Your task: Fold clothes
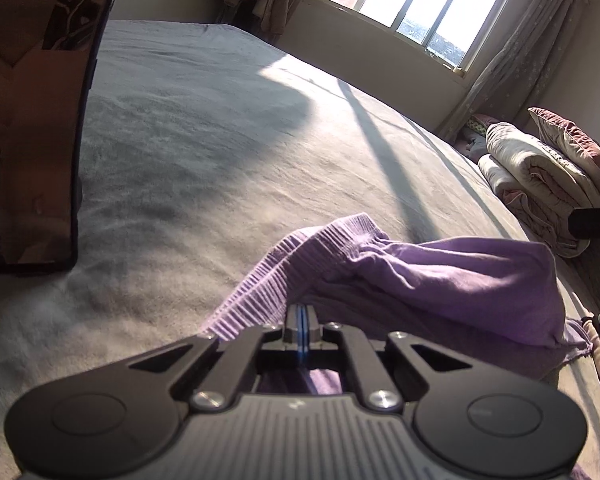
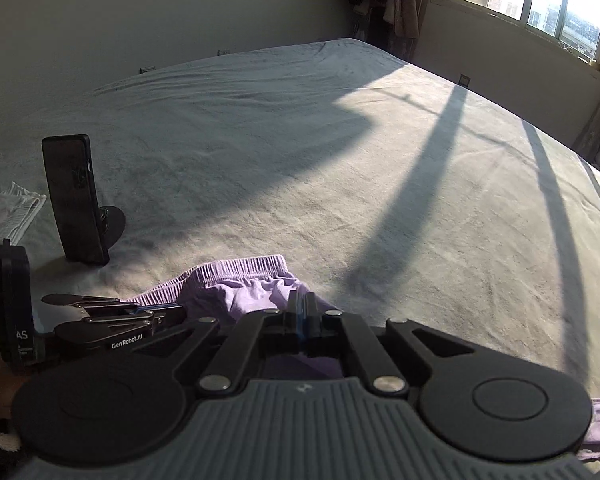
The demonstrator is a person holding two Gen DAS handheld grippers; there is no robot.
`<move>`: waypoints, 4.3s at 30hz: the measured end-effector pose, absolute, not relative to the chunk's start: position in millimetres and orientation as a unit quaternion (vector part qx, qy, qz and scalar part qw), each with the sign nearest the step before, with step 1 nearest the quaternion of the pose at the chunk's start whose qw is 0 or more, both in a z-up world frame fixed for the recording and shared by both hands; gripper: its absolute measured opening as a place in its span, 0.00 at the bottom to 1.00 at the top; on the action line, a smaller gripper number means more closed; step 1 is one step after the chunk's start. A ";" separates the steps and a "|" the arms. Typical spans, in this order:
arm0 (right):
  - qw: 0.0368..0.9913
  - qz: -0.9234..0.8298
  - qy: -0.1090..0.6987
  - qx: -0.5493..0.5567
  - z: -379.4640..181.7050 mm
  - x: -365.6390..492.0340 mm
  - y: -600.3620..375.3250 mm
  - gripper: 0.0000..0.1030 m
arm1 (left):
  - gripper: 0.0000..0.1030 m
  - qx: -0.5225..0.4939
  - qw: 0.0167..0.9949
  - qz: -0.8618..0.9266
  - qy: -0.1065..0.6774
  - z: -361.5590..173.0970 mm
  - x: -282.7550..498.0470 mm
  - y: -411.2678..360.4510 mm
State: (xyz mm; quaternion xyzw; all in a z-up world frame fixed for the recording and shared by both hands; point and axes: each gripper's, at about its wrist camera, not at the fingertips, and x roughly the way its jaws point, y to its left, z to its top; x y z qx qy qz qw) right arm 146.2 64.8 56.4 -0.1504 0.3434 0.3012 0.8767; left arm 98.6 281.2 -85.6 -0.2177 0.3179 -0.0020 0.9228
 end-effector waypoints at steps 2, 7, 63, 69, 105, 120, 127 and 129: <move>0.872 0.316 0.342 -0.151 63.1 128.7 67.8 0.00 | 0.03 -0.223 0.921 -0.003 0.318 -86.2 98.6 282.8; 0.860 0.330 0.347 -0.176 57.1 103.0 72.7 0.01 | 0.03 -0.239 0.917 0.004 0.321 -83.3 95.2 284.8; 0.820 0.385 0.420 -0.050 -51.2 58.9 104.3 0.01 | 0.03 -0.303 0.901 -0.025 0.309 -92.3 93.3 320.8; 0.831 0.371 0.410 -0.066 -55.5 50.2 105.8 0.14 | 0.05 -0.321 0.893 -0.040 0.313 -85.0 79.3 331.5; 0.884 0.336 0.308 -0.106 -49.0 38.5 160.5 0.04 | 0.09 -0.510 0.792 -0.117 0.314 -107.4 36.6 339.4; 0.886 0.160 0.390 0.195 -51.6 47.2 -39.0 0.43 | 0.06 -0.484 0.820 -0.053 0.301 -96.1 29.7 337.4; 0.862 0.049 0.382 0.330 -62.0 74.4 -127.2 0.43 | 0.06 -0.478 0.825 -0.037 0.299 -94.4 28.7 337.9; 0.846 0.032 0.381 0.372 -72.4 84.6 -144.7 0.43 | 0.06 -0.474 0.828 -0.033 0.298 -93.3 28.0 337.3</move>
